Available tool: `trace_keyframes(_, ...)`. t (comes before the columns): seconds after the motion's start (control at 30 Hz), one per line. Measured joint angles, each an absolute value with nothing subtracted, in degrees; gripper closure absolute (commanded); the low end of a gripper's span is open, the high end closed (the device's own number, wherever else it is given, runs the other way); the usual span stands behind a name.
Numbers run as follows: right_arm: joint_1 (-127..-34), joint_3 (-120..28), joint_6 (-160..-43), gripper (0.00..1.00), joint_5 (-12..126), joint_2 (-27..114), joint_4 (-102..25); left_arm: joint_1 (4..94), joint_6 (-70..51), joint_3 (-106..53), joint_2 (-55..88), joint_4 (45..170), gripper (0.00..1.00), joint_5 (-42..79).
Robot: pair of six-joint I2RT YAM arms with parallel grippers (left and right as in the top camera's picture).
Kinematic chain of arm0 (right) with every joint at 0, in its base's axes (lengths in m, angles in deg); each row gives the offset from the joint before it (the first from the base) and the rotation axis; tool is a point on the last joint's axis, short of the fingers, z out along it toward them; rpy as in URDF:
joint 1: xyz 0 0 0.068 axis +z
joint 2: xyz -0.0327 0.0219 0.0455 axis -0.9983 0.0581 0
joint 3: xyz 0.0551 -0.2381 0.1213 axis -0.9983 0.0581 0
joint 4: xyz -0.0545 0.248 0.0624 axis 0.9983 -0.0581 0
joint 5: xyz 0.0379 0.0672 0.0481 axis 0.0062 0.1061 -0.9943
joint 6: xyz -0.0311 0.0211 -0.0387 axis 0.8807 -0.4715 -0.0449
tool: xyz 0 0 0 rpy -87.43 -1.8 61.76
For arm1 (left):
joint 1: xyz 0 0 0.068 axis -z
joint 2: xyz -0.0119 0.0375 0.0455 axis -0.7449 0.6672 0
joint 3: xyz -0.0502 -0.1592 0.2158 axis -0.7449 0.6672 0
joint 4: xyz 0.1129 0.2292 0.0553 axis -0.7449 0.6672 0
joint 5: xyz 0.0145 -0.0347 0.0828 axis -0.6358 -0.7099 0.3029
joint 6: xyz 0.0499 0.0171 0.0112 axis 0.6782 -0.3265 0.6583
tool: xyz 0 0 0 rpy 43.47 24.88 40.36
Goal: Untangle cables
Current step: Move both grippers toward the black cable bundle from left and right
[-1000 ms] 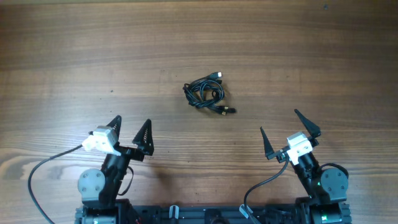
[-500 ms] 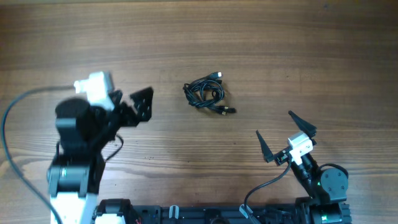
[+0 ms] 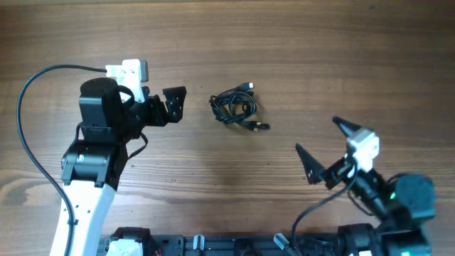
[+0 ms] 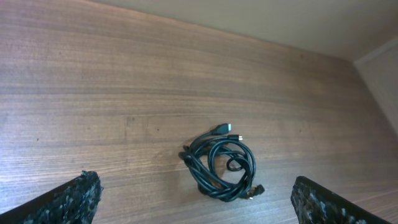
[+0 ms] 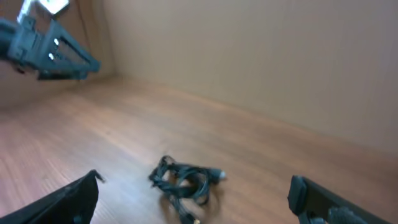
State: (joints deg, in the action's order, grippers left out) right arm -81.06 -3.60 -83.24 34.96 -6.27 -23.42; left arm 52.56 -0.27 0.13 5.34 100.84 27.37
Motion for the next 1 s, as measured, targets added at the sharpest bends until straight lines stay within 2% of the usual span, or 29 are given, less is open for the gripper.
trace_keyframes(0.27,-81.06,-26.86,-83.24,0.00,29.01,15.04,-41.10,52.56,-0.27,0.07,5.34,104.63,0.00,27.41)
trace_keyframes(0.37,-81.06,-29.61,-83.26,0.00,28.14,20.87,-41.76,52.73,-0.27,0.07,5.37,104.80,0.00,27.09)
trace_keyframes(0.5,-81.06,-29.61,-83.26,0.00,26.28,25.51,-41.89,55.03,-0.27,0.07,6.35,104.73,0.12,26.87)
trace_keyframes(0.7,-81.06,-29.61,-85.47,0.00,22.04,32.13,-41.04,60.42,-4.29,0.07,13.54,101.67,0.15,27.22)
trace_keyframes(0.77,-81.06,-29.61,-86.49,0.07,21.58,34.60,-40.82,61.85,-6.78,0.07,16.71,99.99,0.16,27.55)
trace_keyframes(1.0,-81.06,-29.61,-91.72,0.20,23.42,42.82,-39.92,64.10,-17.32,0.07,28.12,95.03,0.17,30.65)
